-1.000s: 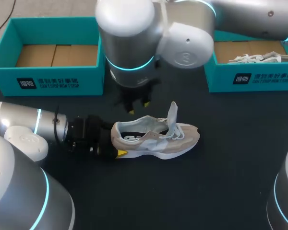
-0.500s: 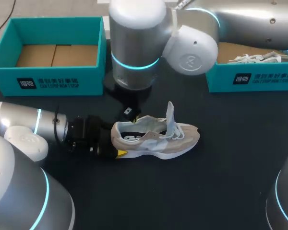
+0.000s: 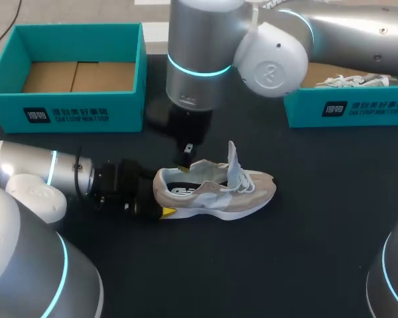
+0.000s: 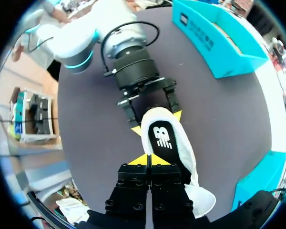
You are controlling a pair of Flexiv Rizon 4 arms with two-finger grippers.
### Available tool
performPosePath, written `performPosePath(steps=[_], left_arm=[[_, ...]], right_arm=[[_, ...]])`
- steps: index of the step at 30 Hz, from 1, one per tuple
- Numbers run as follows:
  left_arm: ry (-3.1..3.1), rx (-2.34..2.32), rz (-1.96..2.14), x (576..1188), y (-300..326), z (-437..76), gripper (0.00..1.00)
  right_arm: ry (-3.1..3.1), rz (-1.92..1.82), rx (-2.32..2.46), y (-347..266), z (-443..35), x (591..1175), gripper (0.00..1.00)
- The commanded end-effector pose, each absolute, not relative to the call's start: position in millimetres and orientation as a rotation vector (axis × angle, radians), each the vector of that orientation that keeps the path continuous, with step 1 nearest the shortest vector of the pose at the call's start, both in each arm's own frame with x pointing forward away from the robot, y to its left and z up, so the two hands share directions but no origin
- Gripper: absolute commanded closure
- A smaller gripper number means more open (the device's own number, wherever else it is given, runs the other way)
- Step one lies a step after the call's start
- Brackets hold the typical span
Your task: Take the shoe out of the shoebox, open the shoe tongue, remove and reinsert the insole, then place the shoe into the shoebox
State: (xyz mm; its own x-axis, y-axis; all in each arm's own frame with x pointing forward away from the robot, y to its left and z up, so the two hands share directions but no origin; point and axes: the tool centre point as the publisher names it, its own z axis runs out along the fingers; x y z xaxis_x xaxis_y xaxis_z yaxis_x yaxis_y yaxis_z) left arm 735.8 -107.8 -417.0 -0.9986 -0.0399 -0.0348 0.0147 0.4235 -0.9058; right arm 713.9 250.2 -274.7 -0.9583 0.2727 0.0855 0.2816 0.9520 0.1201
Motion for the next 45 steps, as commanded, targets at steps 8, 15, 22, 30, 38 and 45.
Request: performPosePath(steps=[8,15,22,30,38,45], left_arm=[[2.607,-0.022,-1.660,736.0,-107.8,-418.0,1.00],[2.607,-0.022,-1.660,736.0,-107.8,-418.0,1.00],[2.607,-0.022,-1.660,736.0,-107.8,-418.0,1.00],[2.607,-0.022,-1.660,736.0,-107.8,-418.0,1.00],[2.607,-0.022,-1.660,736.0,-107.8,-418.0,1.00],[2.607,-0.022,-1.660,736.0,-107.8,-418.0,1.00]], right_arm=[[-3.012,-0.197,-0.139,240.1,-278.3,709.6,1.00],[-3.012,-0.125,-0.049,236.7,-285.6,710.5,1.00],[-3.173,0.056,-0.114,235.6,-296.8,721.3,1.00],[-3.186,0.256,-0.178,233.6,-304.1,727.1,1.00],[-3.186,0.256,-0.178,233.6,-304.1,727.1,1.00],[-3.213,0.242,-0.139,233.4,-312.2,731.6,1.00]])
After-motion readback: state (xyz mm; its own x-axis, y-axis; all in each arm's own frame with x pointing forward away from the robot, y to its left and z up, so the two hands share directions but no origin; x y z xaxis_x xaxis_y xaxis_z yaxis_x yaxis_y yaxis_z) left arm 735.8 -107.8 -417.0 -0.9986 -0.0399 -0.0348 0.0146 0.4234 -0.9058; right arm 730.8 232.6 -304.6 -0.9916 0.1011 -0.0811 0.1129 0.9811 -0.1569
